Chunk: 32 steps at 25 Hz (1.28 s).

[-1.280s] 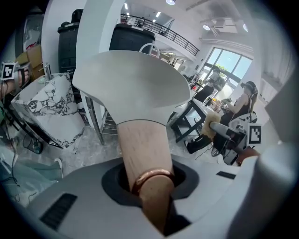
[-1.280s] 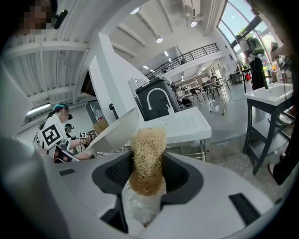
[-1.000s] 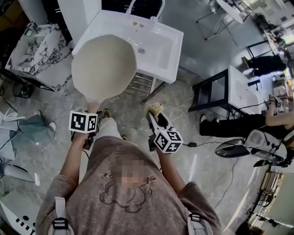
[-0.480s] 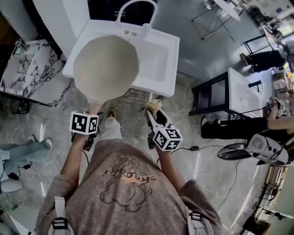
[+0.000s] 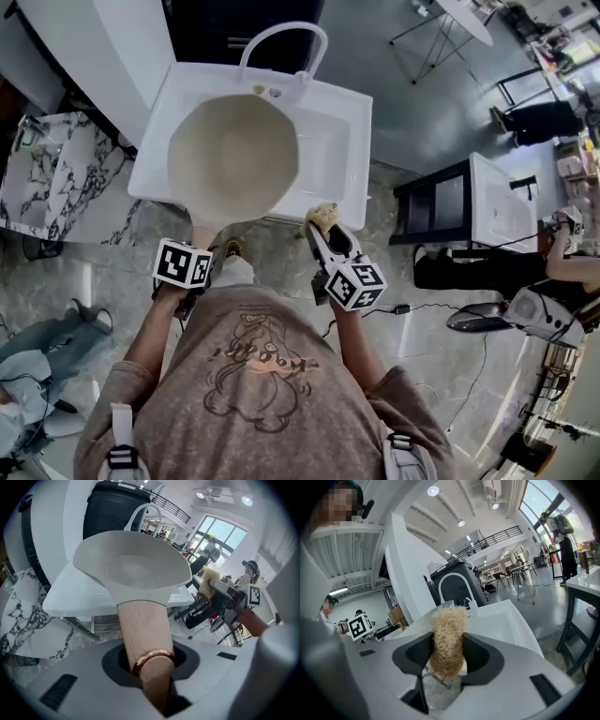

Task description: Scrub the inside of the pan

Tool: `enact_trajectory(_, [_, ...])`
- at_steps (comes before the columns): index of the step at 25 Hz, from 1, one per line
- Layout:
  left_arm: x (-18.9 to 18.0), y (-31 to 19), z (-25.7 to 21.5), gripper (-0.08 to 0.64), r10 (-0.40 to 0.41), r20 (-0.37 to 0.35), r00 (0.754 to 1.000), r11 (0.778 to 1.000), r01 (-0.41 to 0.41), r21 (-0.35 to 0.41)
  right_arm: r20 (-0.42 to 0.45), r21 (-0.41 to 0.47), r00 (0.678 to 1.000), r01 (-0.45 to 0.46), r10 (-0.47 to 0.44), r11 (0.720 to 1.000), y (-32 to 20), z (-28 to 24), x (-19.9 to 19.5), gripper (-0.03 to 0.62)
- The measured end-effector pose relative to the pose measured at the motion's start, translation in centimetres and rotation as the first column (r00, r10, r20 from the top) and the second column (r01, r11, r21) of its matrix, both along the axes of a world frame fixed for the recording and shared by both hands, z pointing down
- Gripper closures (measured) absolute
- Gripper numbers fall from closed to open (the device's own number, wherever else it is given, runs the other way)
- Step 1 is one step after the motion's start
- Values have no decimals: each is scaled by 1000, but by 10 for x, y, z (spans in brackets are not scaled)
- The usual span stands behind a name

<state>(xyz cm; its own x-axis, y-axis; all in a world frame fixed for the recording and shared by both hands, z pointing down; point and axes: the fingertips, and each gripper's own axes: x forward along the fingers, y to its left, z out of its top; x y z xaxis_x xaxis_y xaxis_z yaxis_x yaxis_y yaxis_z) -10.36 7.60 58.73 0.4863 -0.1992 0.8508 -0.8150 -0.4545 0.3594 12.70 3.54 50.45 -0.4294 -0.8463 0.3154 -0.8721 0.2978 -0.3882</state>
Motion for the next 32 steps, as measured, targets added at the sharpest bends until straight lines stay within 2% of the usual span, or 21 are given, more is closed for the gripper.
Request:
enact_trajectory(6, [-9, -29, 3, 457, 108, 16, 994, 994, -107, -30, -9, 37, 999, -36, 36, 999, -43, -20, -5, 387])
enact_trajectory(9, [-9, -40, 1, 457, 159, 16, 987, 986, -158, -43, -26, 86, 999, -29, 31, 996, -64, -44, -10, 387])
enact_trajectory(12, [-10, -50, 1, 457, 206, 21, 978, 977, -205, -56, -42, 149, 999, 14, -8, 989, -87, -71, -24, 387])
enact_trajectory(15, [-4, -56, 1, 457, 257, 30, 966, 965, -255, -63, -89, 171, 991, 110, -96, 979, -107, -81, -46, 387])
enact_trajectory(19, [13, -66, -4, 457, 315, 26, 949, 948, -313, -62, -160, 161, 966, 229, -203, 960, -135, -80, -71, 387])
enact_trajectory(26, [32, -79, -11, 457, 368, 38, 929, 928, -364, -74, -223, 107, 915, 365, -335, 925, -175, -75, -108, 385])
enact_trajectory(29, [43, -81, -14, 457, 391, 38, 919, 919, -388, -74, -251, 57, 880, 430, -404, 901, -189, -64, -120, 385])
enact_trajectory(32, [54, -81, -16, 457, 416, 45, 908, 908, -413, -74, -293, -33, 828, 491, -478, 871, -197, -43, -128, 385])
